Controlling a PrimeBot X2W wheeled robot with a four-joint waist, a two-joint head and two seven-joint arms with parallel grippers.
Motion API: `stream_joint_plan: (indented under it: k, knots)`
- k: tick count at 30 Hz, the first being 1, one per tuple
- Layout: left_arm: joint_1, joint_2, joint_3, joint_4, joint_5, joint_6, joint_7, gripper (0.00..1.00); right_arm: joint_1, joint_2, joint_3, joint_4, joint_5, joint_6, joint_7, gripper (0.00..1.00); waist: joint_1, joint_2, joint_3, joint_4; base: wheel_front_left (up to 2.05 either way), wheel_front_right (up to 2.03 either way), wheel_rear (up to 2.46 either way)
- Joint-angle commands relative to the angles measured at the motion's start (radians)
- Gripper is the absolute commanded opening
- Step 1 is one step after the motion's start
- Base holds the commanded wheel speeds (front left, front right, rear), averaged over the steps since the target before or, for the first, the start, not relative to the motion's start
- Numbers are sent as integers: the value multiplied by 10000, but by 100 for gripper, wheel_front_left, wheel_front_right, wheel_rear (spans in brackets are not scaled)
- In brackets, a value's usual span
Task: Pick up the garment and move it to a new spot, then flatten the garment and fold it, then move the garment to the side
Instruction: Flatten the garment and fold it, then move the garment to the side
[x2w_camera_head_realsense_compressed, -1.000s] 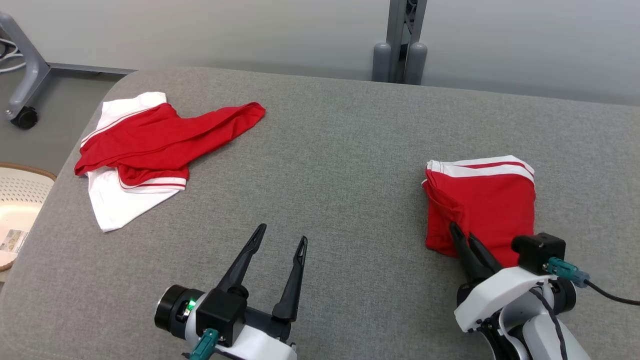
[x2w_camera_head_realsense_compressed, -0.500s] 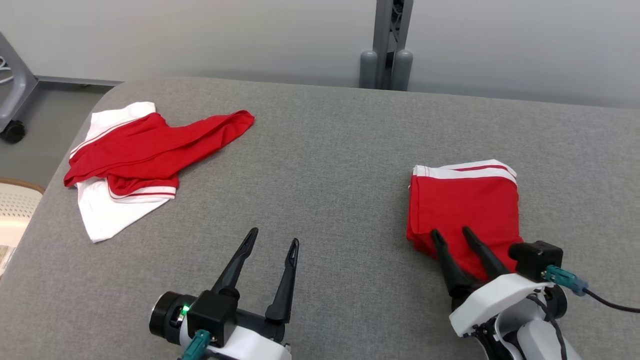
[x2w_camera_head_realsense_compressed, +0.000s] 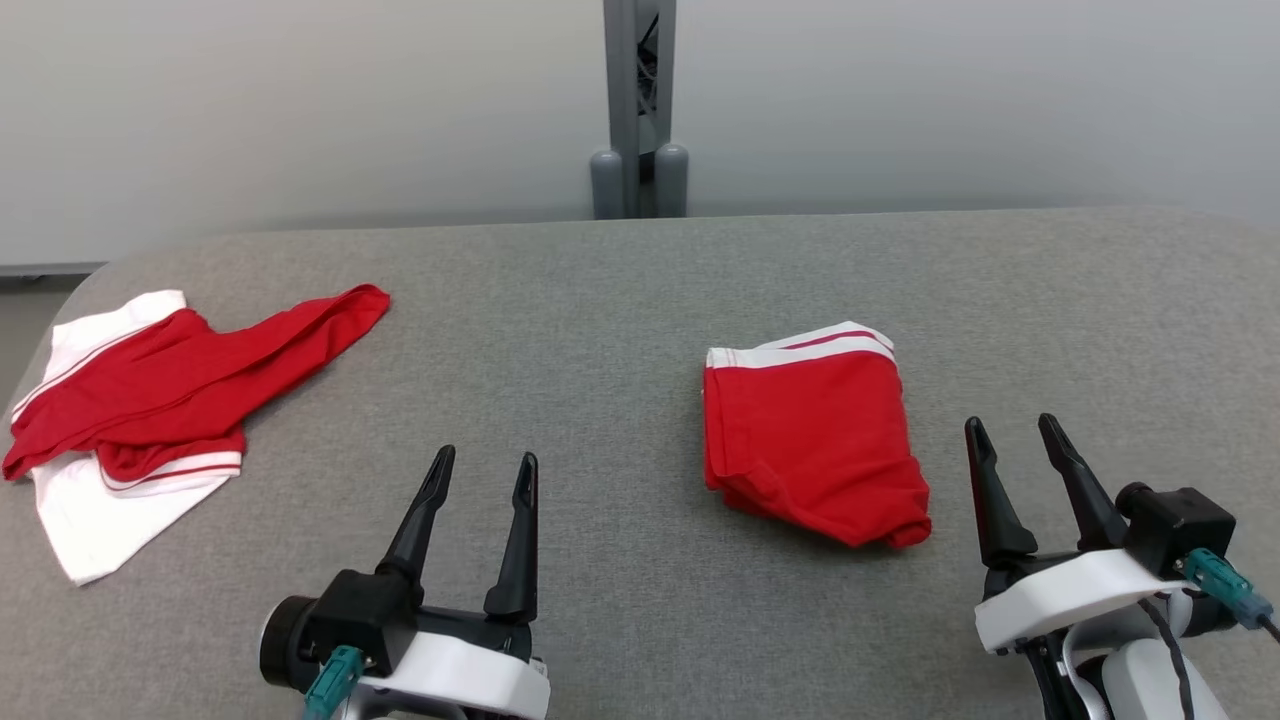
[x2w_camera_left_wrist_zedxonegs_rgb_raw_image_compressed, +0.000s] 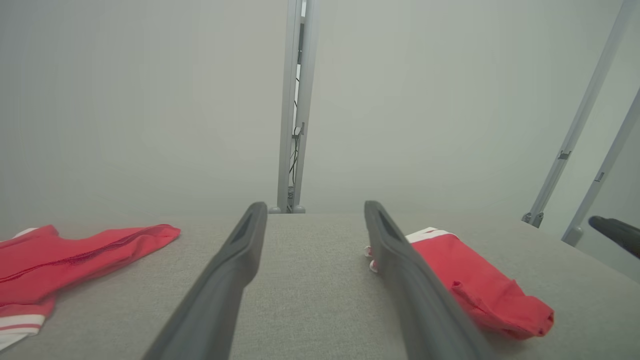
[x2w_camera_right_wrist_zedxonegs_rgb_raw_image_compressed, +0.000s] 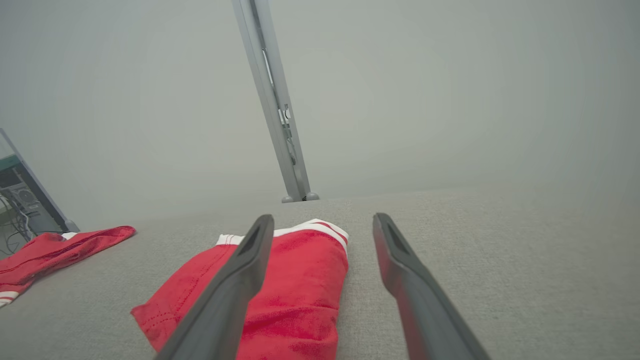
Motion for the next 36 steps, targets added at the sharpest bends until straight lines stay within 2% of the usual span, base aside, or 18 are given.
stream_joint_plan:
  k: [1, 10, 19, 28, 32, 36]
  knots:
    - [161, 31, 82, -5, -82, 57, -38, 100, 147, -46, -22, -90, -214, 0, -118, 100, 0, 0, -186, -329, 0, 0, 0]
    - [747, 36, 394, 246, -218, 44, -38, 100, 1220, -202, 64, -406, -824, -1, -299, 100, 0, 0, -470, -816, 0, 0, 0]
    - [1063, 34, 339, 400, -151, 74, -38, 100, 2020, -178, -61, -976, -907, -1, -297, 100, 0, 0, -572, -819, 0, 0, 0]
    - [970, 34, 227, 532, -124, 81, -38, 100, 2073, -109, 4, -892, -801, -1, -299, 100, 0, 0, -636, -643, 0, 0, 0]
    - [851, 32, 122, 536, -138, 48, -38, 100, 1961, -77, 91, -534, -137, -1, -300, 100, 0, 0, -592, -468, 0, 0, 0]
    - [748, 34, 16, 493, -99, 16, -38, 100, 1431, -50, 403, 62, 1045, 0, -296, 100, 0, 0, -469, -263, 0, 0, 0]
